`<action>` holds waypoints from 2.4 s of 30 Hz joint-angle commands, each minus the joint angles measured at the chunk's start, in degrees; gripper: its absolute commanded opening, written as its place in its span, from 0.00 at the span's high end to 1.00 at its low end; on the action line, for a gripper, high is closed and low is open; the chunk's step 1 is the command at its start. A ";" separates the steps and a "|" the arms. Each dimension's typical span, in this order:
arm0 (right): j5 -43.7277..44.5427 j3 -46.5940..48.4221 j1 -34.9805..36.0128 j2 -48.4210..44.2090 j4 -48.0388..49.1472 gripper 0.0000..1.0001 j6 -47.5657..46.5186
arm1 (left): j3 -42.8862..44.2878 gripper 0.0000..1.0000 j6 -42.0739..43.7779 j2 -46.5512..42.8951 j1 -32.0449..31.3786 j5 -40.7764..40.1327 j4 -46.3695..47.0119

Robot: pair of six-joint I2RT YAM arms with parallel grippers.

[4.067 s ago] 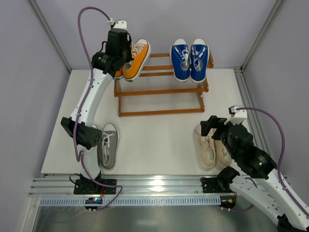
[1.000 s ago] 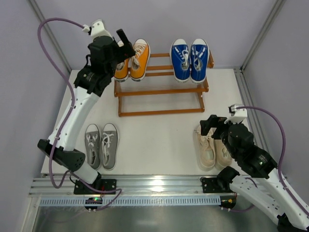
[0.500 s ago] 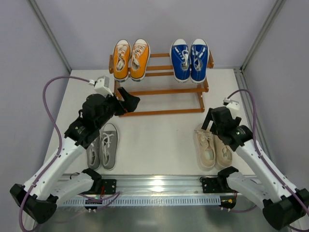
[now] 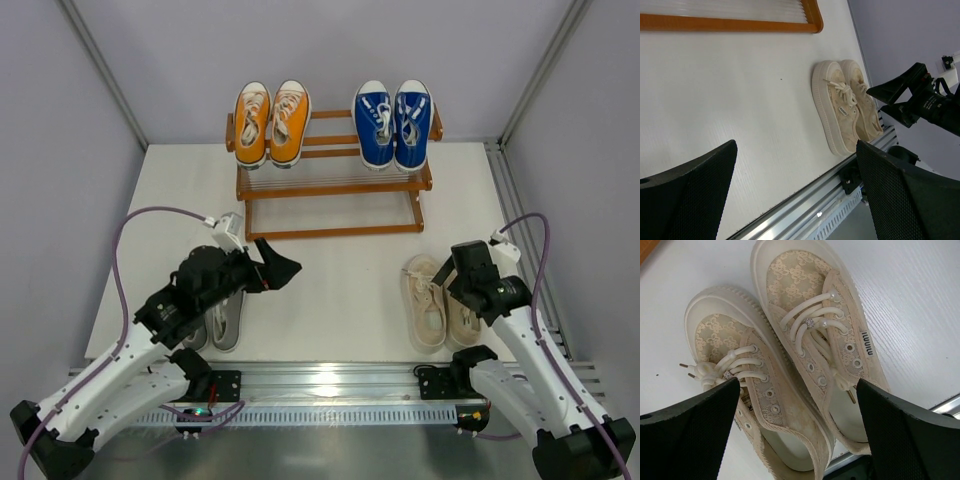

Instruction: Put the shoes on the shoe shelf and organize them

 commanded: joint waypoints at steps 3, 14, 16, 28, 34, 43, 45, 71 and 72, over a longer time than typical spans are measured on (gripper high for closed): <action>0.39 -0.27 -0.68 0.57 0.00 0.00 3.81 | -2.03 0.00 -2.21 -2.91 -0.47 0.77 -0.87; -10.87 -7.58 -1.03 -0.30 11.26 0.00 -1.72 | -2.56 0.00 -2.39 -3.18 -0.47 0.59 -1.49; -10.69 -7.76 -1.12 0.04 11.26 0.00 -2.07 | -2.56 0.00 -2.39 -2.65 -0.47 0.68 -1.49; -15.52 -10.04 -1.03 3.82 15.40 0.89 -3.75 | -3.71 0.00 -2.65 -1.60 -0.99 0.94 -1.58; -18.49 -7.85 -1.12 -0.91 12.24 0.96 -6.02 | -3.62 0.00 -2.66 -2.21 -0.99 0.85 -2.11; -39.27 -1.26 8.43 -4.98 17.15 0.96 -18.85 | -2.13 0.00 -0.20 -3.35 -0.99 -3.63 -5.71; -33.66 1.55 15.46 -2.17 17.24 0.96 -20.09 | -1.77 0.00 0.33 -3.27 -0.99 -4.59 -6.24; -7.08 14.92 46.52 39.60 44.83 0.96 -17.28 | -1.60 0.00 -0.37 -7.84 -0.91 -10.48 -13.62; -7.96 14.14 46.52 39.25 45.45 0.96 -18.06 | -1.60 0.00 -0.28 -8.10 -0.99 -10.75 -13.80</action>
